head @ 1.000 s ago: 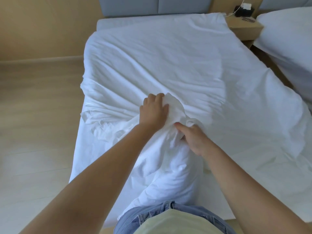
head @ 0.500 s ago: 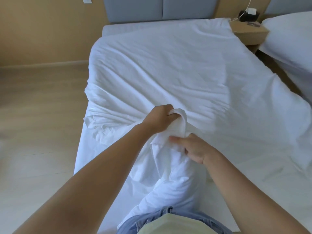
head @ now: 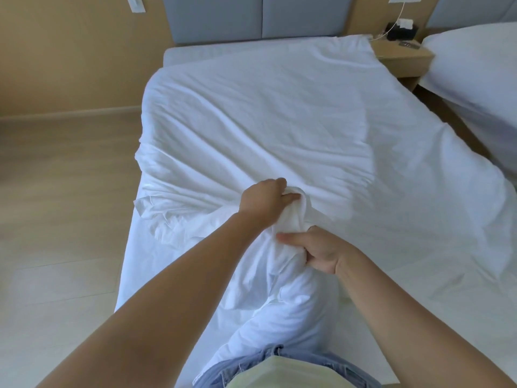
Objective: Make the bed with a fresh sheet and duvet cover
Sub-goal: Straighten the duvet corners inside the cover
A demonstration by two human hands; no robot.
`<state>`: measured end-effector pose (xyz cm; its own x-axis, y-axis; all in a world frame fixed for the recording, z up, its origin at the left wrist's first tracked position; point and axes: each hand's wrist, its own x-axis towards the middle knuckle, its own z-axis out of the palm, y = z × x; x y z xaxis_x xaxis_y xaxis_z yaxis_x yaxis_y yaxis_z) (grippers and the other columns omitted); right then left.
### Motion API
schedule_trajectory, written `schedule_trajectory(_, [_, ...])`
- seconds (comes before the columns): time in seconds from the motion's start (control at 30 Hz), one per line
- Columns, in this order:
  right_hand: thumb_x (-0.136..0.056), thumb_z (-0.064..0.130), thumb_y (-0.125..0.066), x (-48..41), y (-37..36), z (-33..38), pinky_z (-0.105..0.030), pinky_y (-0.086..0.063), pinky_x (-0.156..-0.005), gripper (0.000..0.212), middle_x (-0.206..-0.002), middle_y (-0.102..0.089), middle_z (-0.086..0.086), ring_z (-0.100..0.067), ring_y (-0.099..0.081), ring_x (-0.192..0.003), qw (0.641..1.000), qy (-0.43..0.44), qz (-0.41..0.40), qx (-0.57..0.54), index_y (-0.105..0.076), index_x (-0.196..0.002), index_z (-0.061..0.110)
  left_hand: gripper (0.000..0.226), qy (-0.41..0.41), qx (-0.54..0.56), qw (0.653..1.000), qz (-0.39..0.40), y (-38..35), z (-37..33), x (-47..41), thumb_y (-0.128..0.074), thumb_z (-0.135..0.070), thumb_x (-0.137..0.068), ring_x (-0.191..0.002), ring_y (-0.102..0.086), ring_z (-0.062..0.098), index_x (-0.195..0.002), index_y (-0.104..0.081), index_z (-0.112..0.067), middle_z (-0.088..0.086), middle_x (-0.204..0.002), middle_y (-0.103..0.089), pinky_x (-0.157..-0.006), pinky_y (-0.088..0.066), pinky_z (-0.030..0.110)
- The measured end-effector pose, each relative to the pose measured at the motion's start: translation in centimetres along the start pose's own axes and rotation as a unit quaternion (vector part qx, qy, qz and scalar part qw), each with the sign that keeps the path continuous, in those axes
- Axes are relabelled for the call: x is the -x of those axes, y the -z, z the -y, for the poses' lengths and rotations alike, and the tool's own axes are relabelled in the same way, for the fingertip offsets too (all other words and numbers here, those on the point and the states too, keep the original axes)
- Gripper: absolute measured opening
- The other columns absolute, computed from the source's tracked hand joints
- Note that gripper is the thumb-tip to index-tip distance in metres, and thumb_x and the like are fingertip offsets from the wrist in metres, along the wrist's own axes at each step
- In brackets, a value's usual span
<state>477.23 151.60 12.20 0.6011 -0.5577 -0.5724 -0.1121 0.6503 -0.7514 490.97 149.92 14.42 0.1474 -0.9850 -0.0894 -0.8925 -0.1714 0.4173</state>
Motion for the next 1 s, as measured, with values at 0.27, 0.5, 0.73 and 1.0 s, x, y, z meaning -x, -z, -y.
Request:
schedule_trajectory(0.27, [-0.096, 0.027, -0.052, -2.0, -1.2, -0.2, -0.030, -0.051, -0.088, 0.027, -0.101, -0.072, -0.010, -0.017, -0.068, -0.093, 0.993, 0.066, -0.067, -0.074, -0.070, -0.101, 0.007, 0.038, 0.054, 0.134, 0.989, 0.008, -0.9, 1.3, 4.1, -0.040, -0.040, -0.098, -0.110, -0.049, 0.027, -0.111, -0.058, -0.010, 0.005, -0.112, -0.056, -0.092, -0.039, 0.035])
schedule_trajectory(0.5, [-0.073, 0.053, -0.071, 0.8, -2.6, -2.2, -0.024, -0.046, -0.072, 0.033, -0.065, -0.070, 0.006, -0.008, -0.064, -0.068, 0.975, -0.040, -0.005, 0.218, -0.072, -0.074, 0.020, 0.055, 0.050, 0.111, 0.992, -0.024, -0.9, 0.8, 2.8, -0.031, -0.042, -0.100, -0.056, -0.042, 0.018, -0.054, -0.034, -0.012, 0.000, -0.053, -0.041, -0.048, -0.027, 0.029])
schedule_trajectory(0.73, [-0.063, 0.023, -0.080, 0.7, -1.4, -1.8, -0.043, -0.052, -0.092, 0.023, -0.094, -0.073, -0.012, -0.027, -0.069, -0.091, 0.999, 0.028, -0.045, -0.009, -0.076, -0.082, 0.010, 0.046, 0.044, 0.185, 0.979, -0.079, 0.0, -1.1, 0.7, -0.038, -0.040, -0.098, -0.055, -0.037, 0.014, -0.061, -0.032, -0.014, -0.001, -0.059, -0.039, -0.054, -0.029, 0.030])
schedule_trajectory(1.0, [-0.092, 0.026, -0.057, 0.3, -1.8, -1.3, -0.028, -0.053, -0.077, 0.023, -0.088, -0.073, -0.007, -0.019, -0.070, -0.083, 0.999, 0.033, -0.021, -0.013, -0.071, -0.093, 0.008, 0.049, 0.066, 0.258, 0.964, -0.018, -1.5, 2.0, 4.1, -0.046, -0.042, -0.095, -0.053, -0.037, 0.017, -0.058, -0.032, -0.014, -0.004, -0.053, -0.036, -0.055, -0.031, 0.029])
